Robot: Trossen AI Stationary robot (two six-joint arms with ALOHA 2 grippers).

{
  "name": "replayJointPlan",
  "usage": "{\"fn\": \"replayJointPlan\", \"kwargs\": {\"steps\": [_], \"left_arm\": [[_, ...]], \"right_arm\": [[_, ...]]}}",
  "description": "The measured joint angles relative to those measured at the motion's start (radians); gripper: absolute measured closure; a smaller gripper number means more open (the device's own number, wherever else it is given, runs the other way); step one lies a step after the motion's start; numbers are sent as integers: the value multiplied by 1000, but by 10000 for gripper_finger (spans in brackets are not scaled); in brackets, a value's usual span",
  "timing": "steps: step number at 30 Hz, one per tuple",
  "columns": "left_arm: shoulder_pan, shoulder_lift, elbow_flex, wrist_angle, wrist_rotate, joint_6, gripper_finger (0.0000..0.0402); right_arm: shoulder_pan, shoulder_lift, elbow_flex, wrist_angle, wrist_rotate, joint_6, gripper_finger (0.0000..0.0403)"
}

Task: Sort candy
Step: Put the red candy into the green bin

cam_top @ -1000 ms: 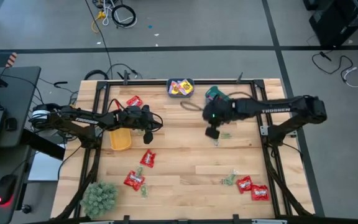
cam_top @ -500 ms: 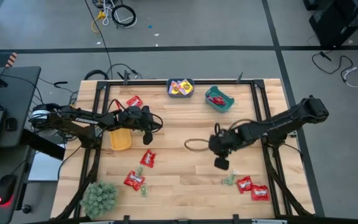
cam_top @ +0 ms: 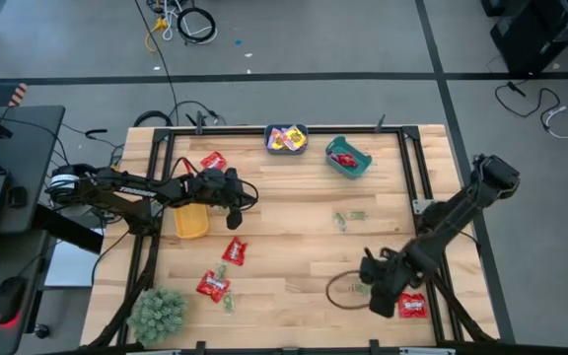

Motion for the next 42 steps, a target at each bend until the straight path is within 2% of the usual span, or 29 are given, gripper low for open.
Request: {"fn": "replayJointPlan", "kwargs": {"steps": [4,9,13,17,20,22,30,32,34,38,42], "left_arm": [[0,0,0,-24,3,-8,400],[0,0,0,-82,8,-26,400],[0,0,0,-81,7,-25,400],[0,0,0,-74,8,-25,400],[0,0,0,-75,7,-25,400],[0,0,0,-75,8,-26,400],[0,0,0,-74,8,-33,400],[0,0,0,-74,7,-33,400],[0,0,0,-70,8,-33,400],[0,0,0,-63,7,-31,400],[0,0,0,-39,8,-30,400]], "right_arm": [[66,46,0,-33,3,36,176],[96,137,0,-35,-6,26,115],[102,210,0,-30,-69,-27,87],[101,257,5,-32,-148,-88,85],[97,254,5,-39,-150,-117,114],[85,237,0,-45,-148,-124,154],[-68,121,-1,-34,-117,-203,375],[-117,80,9,-47,-89,-263,389],[-182,47,32,-76,-43,-331,377],[-361,-12,108,-190,136,-455,361],[-588,-32,170,-274,297,-591,379]]}}
